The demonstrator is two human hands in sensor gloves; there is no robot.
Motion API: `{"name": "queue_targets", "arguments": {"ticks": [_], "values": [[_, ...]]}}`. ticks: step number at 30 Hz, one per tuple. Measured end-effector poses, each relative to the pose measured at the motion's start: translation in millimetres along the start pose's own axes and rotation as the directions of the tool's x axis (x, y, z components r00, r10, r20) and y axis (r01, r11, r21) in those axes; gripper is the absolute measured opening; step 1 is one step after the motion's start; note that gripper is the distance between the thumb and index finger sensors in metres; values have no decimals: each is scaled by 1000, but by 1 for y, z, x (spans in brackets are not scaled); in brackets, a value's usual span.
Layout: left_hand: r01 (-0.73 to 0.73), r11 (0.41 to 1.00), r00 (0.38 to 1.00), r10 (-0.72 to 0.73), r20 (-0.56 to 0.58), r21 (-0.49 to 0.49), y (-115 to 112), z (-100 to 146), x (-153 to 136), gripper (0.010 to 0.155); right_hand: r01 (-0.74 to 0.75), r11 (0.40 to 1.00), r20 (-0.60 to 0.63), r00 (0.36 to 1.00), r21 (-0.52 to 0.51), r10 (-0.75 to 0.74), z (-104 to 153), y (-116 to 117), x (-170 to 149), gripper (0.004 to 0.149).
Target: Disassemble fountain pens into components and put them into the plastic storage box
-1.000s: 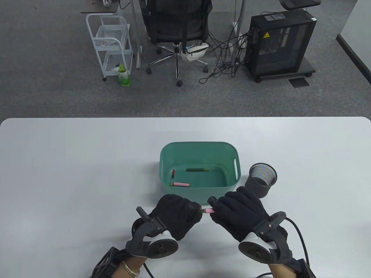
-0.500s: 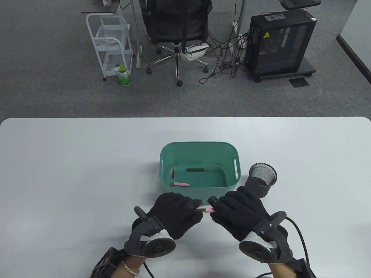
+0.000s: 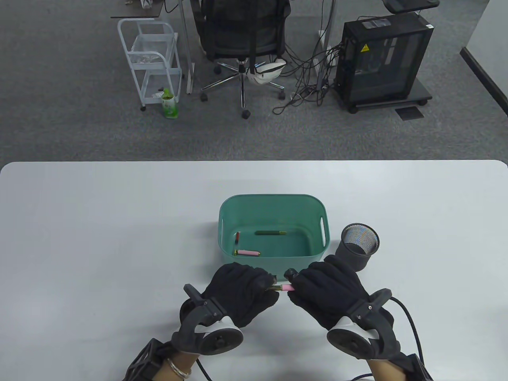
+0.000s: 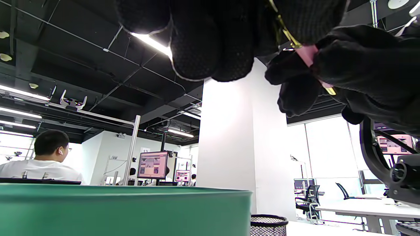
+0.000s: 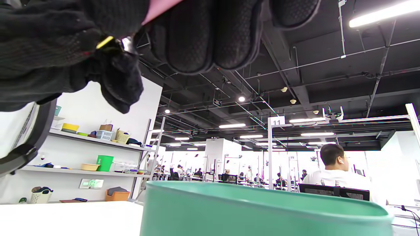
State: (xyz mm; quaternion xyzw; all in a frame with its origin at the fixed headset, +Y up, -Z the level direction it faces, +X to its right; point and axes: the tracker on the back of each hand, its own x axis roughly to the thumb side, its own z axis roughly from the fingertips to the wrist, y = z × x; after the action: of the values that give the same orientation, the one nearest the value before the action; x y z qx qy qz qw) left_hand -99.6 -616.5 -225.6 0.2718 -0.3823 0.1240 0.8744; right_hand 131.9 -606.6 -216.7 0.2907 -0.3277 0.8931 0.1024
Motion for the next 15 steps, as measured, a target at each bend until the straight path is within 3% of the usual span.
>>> {"name": "queue_targets", "arguments": {"ticks": [15], "values": [[-37,999,999,37,10,-19,-2,-1,-2,51,-2,1000,8,1000,6,2,0,2,1,45]]}}
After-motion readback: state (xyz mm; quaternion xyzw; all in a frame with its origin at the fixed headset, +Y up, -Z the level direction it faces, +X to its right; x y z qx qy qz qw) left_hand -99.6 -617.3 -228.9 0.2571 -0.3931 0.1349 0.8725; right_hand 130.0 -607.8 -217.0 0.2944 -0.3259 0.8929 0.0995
